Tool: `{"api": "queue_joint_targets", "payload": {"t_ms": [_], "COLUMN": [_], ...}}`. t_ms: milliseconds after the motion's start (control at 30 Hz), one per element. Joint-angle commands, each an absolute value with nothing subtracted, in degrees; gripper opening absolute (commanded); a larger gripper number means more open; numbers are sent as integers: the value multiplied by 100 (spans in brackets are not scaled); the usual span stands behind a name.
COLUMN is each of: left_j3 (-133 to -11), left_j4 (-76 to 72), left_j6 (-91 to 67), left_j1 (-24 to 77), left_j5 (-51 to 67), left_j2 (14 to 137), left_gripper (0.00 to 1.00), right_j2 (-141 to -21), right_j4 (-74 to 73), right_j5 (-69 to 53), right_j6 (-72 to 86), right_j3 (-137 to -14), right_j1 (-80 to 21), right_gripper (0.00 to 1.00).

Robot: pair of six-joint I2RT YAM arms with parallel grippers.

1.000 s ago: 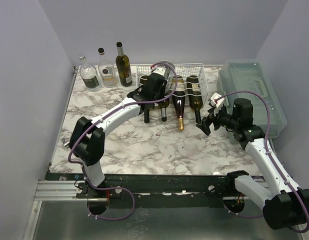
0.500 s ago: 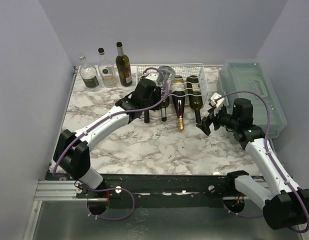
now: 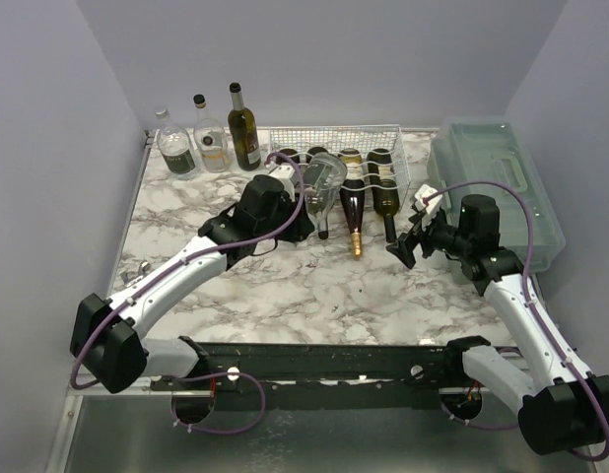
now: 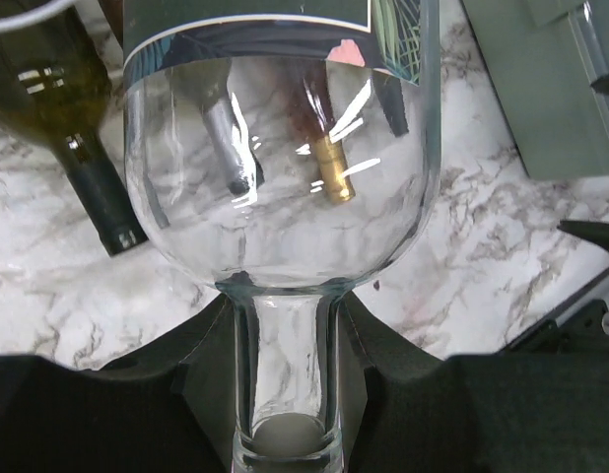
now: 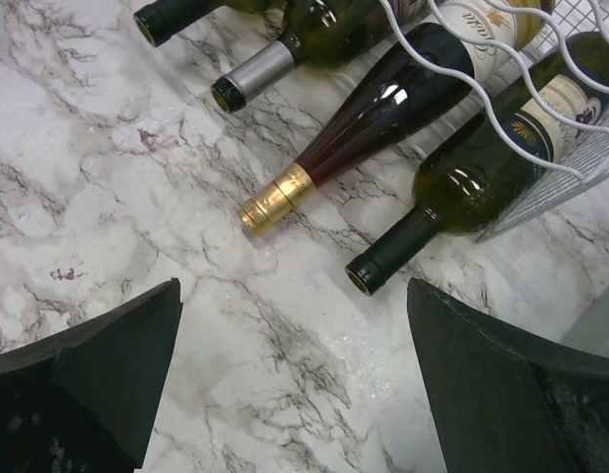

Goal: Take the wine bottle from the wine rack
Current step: Pick up the wine bottle from the wine rack.

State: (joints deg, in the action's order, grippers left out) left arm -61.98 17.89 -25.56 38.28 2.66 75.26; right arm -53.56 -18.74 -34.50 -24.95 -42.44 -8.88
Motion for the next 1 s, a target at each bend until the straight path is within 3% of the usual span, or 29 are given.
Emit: {"api": "queue_joint_targets", "payload": {"t_ms": [0, 400, 967], "left_j3": [-6057, -5468, -4423], "left_j4": [1106, 2303, 2598], "left_j6": [-2711, -3115, -5671], "left_j1": [3869, 3885, 3894], "left_j5": [829, 1514, 2099], "left_j2": [6702, 5568, 4329], "left_gripper": [0, 0, 0], "right_j2": [-5232, -5150, -5156], "right_j4": [-2012, -2169, -2176], "right_j5": [-3762, -4149, -4122], "right_j6": [-2676, -2909, -2934], "right_j3": [-4184, -4155, -4160], "right_j1": [-855, -858, -863], "right_gripper": [100, 100, 100]}}
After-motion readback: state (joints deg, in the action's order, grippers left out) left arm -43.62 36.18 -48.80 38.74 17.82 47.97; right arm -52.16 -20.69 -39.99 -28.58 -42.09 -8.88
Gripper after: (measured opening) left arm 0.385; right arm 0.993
